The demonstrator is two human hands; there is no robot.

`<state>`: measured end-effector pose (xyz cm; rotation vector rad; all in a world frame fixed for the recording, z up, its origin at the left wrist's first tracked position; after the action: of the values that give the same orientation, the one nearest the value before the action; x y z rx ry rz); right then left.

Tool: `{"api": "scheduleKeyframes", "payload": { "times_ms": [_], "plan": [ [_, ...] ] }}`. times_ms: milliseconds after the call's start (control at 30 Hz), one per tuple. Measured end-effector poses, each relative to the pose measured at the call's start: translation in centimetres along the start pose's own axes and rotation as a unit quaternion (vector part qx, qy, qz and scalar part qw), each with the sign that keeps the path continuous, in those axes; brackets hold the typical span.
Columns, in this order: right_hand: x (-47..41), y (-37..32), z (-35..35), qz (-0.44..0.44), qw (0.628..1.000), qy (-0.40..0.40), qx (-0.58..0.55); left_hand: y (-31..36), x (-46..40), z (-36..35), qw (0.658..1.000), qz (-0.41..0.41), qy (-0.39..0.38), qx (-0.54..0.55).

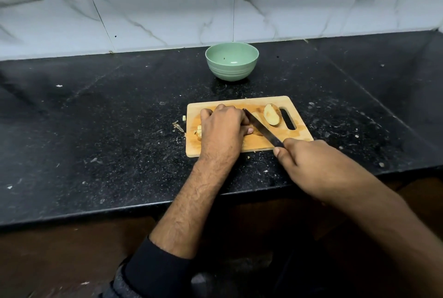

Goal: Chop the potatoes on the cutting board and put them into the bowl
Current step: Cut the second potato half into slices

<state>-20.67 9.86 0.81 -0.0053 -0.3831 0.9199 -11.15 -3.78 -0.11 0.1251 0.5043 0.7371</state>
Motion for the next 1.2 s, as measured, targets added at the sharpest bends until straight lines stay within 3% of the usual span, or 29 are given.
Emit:
{"api": "scheduleKeyframes", "payload": {
  "times_ms": [700, 1200],
  "plan": [
    [-4.0, -1.9, -0.9, 0.001, 0.998, -0.004, 0.07, 0.3, -0.5, -0.3, 0.999, -0.001, -0.005, -0.046],
    [0.9, 2.4, -1.2, -0.024, 0.995, -0.099, 0.016, 0.0, 0.6, -0.1, 0.999, 0.007, 0.051, 0.0]
  ]
}}
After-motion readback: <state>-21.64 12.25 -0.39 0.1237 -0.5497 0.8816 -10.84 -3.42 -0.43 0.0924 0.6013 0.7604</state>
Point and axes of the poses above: each hand's wrist, its own x-axis away from the middle knuckle, its own z-axis out of the back of the hand, y = z × x, the point moved 8 cm from there along -x, towards the middle knuckle, and after that the axes turned 13 degrees about -z, right-handed, at the moved point
